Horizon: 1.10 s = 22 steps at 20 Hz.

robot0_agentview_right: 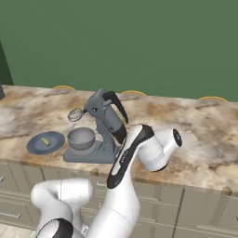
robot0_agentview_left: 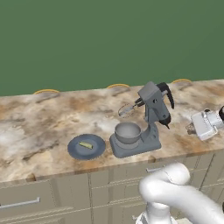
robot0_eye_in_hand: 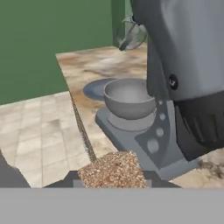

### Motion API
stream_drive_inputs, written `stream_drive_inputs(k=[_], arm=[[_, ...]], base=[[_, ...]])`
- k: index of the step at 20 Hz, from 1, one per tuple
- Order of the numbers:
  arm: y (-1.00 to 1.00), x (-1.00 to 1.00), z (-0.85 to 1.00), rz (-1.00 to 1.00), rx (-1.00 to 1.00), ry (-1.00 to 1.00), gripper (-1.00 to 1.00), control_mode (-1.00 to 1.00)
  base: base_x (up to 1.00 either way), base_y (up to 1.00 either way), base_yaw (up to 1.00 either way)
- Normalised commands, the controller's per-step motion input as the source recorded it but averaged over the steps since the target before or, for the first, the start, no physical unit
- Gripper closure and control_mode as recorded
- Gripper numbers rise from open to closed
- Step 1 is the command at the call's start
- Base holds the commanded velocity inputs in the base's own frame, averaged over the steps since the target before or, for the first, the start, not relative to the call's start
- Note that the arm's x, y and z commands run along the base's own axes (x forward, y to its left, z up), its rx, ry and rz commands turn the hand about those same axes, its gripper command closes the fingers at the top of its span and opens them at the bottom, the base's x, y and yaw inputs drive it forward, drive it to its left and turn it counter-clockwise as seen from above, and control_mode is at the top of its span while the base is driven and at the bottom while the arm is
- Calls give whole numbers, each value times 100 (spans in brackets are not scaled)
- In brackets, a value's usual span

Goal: Add butter and sugar cubes to the stand mixer bowl and then turn on the stand mixer to begin making frosting.

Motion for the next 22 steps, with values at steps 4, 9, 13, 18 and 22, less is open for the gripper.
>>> stream_drive_inputs(k=[4,9,13,18,22], arm=[[93,-45,46,-18,-7,0,100,-100],[90,-36,47,-19,-7,0,100,-100],[94,-38,37,-20,-8,0,100,-100],[100,-23,24,-24,-10,0,100,-100],[100,-6,17,-29,-12,0,100,-100]], base=[[0,0,0],[0,0,0],[0,0,0],[0,0,0],[0,0,0]])
